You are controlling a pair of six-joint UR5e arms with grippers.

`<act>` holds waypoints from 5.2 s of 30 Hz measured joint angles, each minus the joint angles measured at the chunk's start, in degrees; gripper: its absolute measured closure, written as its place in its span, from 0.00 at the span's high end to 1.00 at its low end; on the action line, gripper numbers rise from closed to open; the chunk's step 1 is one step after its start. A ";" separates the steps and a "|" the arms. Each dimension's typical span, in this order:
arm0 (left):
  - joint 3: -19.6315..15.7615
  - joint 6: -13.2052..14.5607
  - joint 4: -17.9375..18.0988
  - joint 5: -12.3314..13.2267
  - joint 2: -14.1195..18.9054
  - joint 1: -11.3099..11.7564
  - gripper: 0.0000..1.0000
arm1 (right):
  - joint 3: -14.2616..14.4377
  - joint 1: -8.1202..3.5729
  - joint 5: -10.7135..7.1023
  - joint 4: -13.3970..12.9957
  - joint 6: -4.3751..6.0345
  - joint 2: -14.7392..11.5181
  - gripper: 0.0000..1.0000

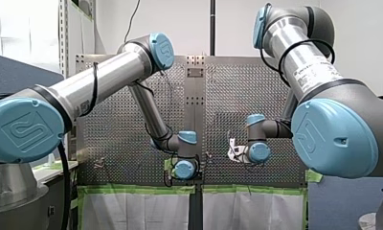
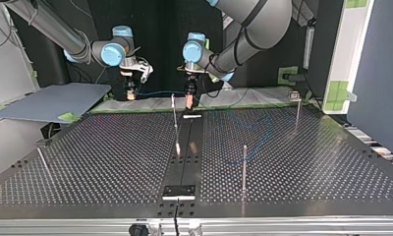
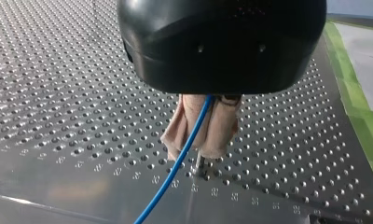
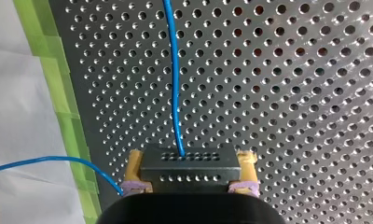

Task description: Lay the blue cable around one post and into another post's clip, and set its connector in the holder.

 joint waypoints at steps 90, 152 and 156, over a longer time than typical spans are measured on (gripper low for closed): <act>9.38 3.88 -17.04 0.90 -2.73 4.46 1.00 | -8.73 -4.90 -0.71 6.95 -3.47 4.47 0.23; -6.02 13.77 -22.39 15.21 13.54 0.08 1.00 | -8.73 -4.90 -1.40 8.84 -3.62 4.66 0.23; -6.01 13.56 -22.32 16.66 13.55 0.00 1.00 | -8.73 -4.97 -1.45 8.83 -3.52 4.67 0.23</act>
